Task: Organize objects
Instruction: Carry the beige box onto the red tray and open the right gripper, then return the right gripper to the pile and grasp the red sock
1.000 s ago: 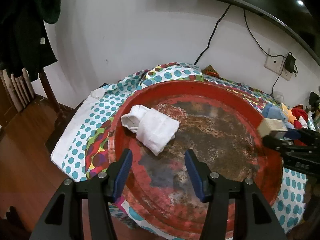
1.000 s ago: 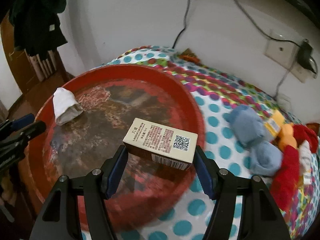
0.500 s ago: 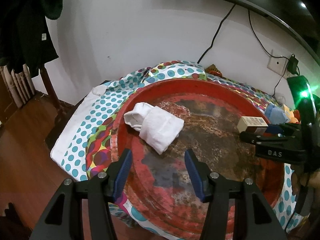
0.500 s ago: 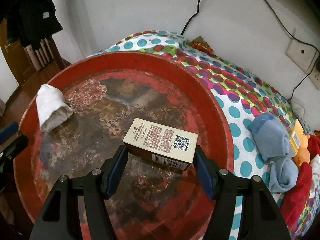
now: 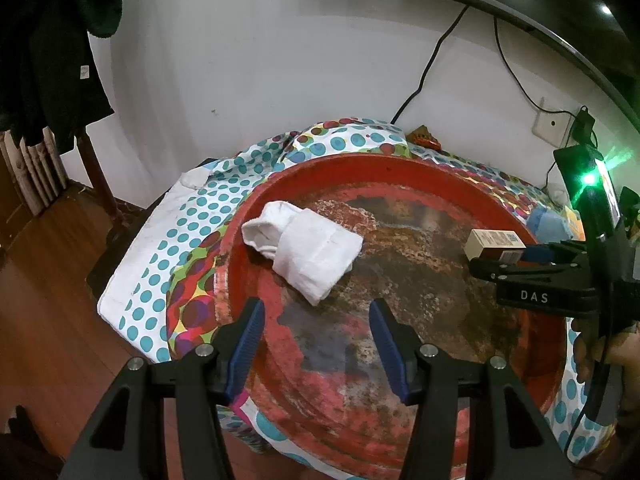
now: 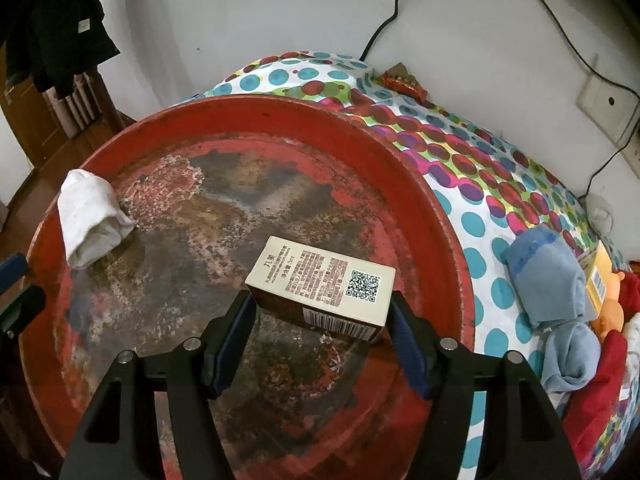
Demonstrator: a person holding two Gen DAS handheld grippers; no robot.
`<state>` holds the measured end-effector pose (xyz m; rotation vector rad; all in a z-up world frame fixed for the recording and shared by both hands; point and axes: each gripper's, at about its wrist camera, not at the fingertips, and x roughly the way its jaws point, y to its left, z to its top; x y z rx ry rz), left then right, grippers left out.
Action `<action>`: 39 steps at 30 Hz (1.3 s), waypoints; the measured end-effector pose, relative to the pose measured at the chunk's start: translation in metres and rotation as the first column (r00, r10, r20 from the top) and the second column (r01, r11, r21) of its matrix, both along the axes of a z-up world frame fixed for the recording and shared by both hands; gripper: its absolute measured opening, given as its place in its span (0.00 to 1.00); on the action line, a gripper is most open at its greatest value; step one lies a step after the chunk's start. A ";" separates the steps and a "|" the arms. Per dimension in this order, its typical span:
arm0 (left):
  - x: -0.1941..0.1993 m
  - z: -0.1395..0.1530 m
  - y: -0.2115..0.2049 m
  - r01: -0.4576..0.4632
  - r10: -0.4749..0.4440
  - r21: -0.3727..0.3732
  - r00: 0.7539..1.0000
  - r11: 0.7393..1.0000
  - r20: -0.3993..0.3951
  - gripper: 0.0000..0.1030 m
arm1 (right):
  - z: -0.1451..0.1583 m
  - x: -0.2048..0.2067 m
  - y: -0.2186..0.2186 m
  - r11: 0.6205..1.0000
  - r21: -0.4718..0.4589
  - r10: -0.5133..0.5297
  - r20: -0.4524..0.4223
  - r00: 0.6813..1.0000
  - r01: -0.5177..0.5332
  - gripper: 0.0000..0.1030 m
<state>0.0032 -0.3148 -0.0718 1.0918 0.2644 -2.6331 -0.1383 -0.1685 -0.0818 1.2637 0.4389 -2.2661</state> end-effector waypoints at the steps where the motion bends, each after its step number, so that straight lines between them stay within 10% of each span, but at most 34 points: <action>1: 0.000 0.000 0.000 0.003 -0.003 -0.001 1.000 1.000 0.000 0.54 | 0.000 0.000 0.000 1.000 0.001 -0.002 -0.002 1.000 0.002 0.63; 13: -0.002 -0.001 0.006 0.016 -0.016 -0.021 1.000 1.000 0.004 0.54 | 0.019 0.011 0.021 0.996 -0.086 -0.023 -0.042 0.999 0.019 0.73; 39: -0.006 -0.006 0.038 0.089 -0.086 -0.109 0.996 0.990 0.034 0.54 | 0.017 0.014 0.248 0.919 -0.094 -0.393 -0.101 0.914 0.384 0.82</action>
